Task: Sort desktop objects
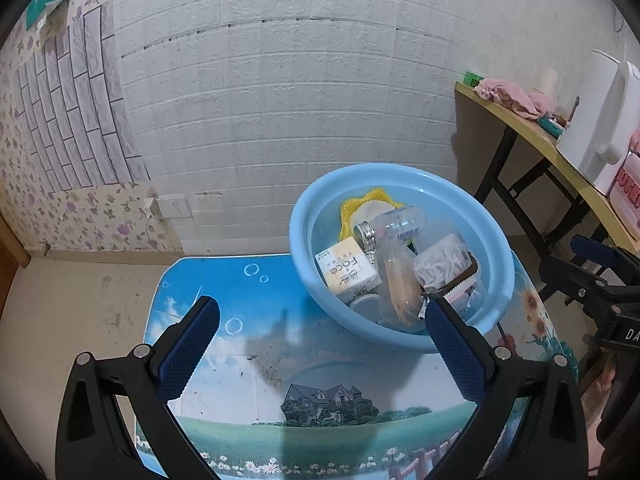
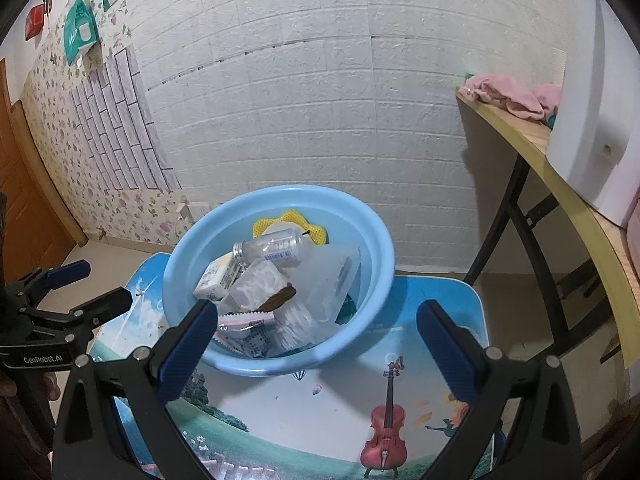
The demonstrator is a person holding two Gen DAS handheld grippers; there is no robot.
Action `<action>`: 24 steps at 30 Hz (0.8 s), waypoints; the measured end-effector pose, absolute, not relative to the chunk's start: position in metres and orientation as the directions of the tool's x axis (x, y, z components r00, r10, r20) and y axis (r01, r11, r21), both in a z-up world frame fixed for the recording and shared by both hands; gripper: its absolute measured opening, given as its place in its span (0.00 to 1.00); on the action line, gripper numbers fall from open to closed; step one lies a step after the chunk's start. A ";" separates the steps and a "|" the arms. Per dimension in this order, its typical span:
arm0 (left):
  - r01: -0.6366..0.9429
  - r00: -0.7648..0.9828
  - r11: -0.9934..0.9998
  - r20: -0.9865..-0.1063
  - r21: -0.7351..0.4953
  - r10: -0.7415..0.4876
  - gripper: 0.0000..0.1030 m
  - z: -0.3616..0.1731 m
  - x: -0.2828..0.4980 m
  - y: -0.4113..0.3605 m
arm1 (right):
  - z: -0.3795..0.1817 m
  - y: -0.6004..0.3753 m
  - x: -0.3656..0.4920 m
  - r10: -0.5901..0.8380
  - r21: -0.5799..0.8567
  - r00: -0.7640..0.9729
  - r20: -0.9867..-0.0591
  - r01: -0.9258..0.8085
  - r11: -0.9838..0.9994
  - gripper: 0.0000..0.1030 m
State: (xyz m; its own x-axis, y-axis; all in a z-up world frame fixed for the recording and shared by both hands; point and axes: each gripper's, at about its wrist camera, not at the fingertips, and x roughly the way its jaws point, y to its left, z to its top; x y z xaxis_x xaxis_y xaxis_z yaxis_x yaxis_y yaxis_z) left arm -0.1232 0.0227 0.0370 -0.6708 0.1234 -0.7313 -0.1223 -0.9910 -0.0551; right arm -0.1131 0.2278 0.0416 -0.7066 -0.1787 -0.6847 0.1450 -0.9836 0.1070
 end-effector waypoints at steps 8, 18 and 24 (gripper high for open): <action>-0.113 -0.671 -0.992 -0.732 -0.058 0.119 1.00 0.037 -0.124 0.022 | 0.040 0.227 -0.113 -0.178 0.104 -0.705 -0.686 0.147 -0.984 0.99; -0.120 -0.673 -0.991 -0.729 -0.057 0.123 1.00 0.037 -0.122 0.025 | 0.038 0.227 -0.113 -0.177 0.103 -0.700 -0.692 0.148 -0.984 0.99; -0.111 -0.658 -0.991 -0.743 -0.069 0.126 1.00 0.033 -0.123 0.022 | 0.036 0.226 -0.113 -0.176 0.099 -0.696 -0.696 0.150 -0.984 0.99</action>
